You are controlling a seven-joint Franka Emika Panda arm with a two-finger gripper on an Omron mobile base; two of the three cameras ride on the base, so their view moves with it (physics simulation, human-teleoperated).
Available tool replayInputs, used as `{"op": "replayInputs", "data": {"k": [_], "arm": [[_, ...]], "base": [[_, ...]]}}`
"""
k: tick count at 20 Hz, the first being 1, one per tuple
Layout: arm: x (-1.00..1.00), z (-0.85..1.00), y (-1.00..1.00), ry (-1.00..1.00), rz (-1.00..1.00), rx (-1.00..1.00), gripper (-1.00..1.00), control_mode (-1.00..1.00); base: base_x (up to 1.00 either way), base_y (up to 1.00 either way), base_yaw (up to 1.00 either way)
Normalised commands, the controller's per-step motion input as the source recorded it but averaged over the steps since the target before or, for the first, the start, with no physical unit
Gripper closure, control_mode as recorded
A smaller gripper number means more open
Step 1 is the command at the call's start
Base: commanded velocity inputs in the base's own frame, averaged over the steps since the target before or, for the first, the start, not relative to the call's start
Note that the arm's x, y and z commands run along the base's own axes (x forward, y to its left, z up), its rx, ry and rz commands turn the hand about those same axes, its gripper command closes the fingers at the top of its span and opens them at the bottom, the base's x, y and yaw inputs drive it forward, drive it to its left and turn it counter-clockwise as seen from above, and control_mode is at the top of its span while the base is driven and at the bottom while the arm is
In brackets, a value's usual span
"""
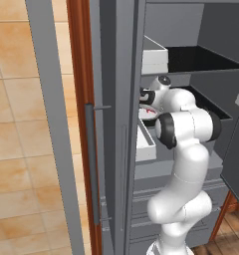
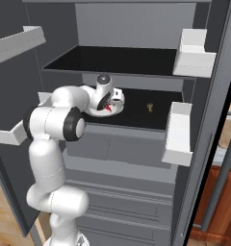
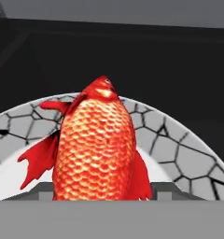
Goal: Retrieve the fish from the fridge and place it on the cutting board.
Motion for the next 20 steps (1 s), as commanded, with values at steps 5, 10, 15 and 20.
{"op": "replayInputs", "data": {"k": [5,10,15,20], "arm": [[-0.01,0.03,0.00,-0.21,0.00,0.02,1.00,-1.00],[-0.31,0.36,-0.02,-0.05,0.00,0.01,1.00,-1.00],[-0.72,0.26,-0.11,-0.06,-0.01,0.04,1.00,-1.00],[-0.99,0.30,-0.13,0.00,-0.02,0.07,1.00,-1.00]], "base": [[0.00,0.00,0.00],[0.00,0.00,0.00],[0.00,0.00,0.00],[0.00,0.00,0.00]]}}
